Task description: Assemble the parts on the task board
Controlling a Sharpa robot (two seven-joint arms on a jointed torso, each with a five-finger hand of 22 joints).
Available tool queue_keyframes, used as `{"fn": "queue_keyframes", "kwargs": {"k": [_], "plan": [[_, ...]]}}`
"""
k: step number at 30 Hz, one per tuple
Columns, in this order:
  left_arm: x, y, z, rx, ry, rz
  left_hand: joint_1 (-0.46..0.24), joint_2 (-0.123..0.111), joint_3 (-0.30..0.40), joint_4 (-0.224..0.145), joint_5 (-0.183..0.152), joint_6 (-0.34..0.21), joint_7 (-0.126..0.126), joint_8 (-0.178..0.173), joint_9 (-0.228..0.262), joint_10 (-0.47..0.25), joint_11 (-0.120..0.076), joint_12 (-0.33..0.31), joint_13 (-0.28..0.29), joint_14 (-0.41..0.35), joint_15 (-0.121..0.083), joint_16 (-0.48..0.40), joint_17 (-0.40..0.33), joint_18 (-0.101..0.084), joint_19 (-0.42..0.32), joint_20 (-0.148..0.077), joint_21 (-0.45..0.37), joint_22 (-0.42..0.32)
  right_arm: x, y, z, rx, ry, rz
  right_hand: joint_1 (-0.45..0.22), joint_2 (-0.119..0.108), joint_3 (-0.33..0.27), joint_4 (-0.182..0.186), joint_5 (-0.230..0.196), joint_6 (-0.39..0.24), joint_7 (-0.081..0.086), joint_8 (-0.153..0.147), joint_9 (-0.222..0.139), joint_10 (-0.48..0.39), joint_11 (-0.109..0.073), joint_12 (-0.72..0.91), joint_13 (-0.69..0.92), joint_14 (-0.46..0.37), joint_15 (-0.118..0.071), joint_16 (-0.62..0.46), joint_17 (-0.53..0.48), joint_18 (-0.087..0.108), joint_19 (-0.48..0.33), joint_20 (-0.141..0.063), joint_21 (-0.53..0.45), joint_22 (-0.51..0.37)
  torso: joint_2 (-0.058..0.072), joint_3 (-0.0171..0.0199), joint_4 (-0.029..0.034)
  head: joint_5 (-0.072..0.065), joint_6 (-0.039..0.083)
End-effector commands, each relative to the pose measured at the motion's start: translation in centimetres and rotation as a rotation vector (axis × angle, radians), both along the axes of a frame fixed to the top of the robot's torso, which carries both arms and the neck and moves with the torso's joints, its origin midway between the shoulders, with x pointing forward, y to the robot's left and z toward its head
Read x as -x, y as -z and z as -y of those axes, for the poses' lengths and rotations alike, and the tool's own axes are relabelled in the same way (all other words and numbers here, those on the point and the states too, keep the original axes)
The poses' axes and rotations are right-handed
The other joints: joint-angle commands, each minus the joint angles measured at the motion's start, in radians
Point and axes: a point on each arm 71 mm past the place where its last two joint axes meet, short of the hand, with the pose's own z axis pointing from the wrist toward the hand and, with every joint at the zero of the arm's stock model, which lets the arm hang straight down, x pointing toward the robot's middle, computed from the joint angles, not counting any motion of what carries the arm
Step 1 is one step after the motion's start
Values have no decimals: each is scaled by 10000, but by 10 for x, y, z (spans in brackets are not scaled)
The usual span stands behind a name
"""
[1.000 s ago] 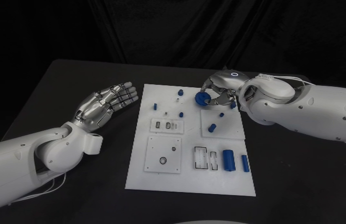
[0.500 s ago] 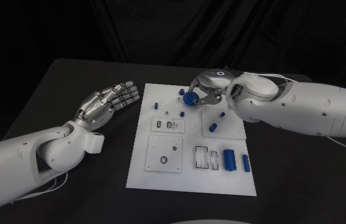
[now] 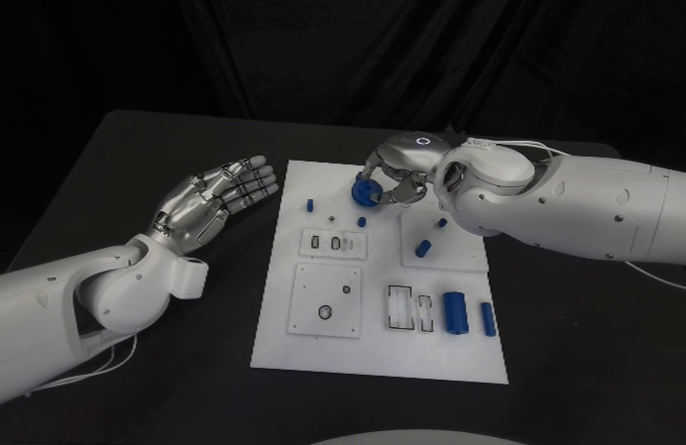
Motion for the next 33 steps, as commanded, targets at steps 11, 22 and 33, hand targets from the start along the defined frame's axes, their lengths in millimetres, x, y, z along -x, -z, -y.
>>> {"fn": "queue_keyframes", "kwargs": {"k": [11, 22, 33], "plan": [[3, -15, -7, 1449, -645, 1722, -11, -77, 100, 8, 10, -1, 72, 27, 9, -10, 61, 9, 10, -13, 75, 48, 17, -134, 80, -2, 48, 1, -3, 2, -9, 68, -240, 39, -12, 78, 196, 8, -284, -284, 26, 1445, 2800, 1042, 47, 28, 2635, 1025, 43, -16, 2562, -93, 364, -10, -156, 1784, 14, 5, -27, 49, -112], [3, -15, -7, 1448, -653, 1681, -18, -86, 115, 9, 9, -3, 76, 28, 10, -18, 61, 2, 9, -13, 78, 54, 18, -138, 78, -2, 47, 1, -5, 7, -13, 147, -182, -81, -44, -95, 649, 19, -581, -1268, 327, -50, 2001, 1042, 136, 28, 2635, 916, 130, -283, 2128, -44, 258, 104, -325, 1662, -1, 4, -4, 43, -155], [2, -14, -7, 1429, -679, 1648, -23, -92, 125, 10, 9, -6, 81, 28, 10, -21, 61, 1, 9, -16, 80, 54, 17, -140, 77, -2, 46, 0, -5, 7, -12, 122, -137, -68, -85, -129, 651, -102, -1800, -2113, 179, -1002, 1204, 1042, -29, 28, 2635, 889, -17, -385, 1984, -20, 219, -38, -442, 1608, -3, 10, -11, 32, -222]]}}
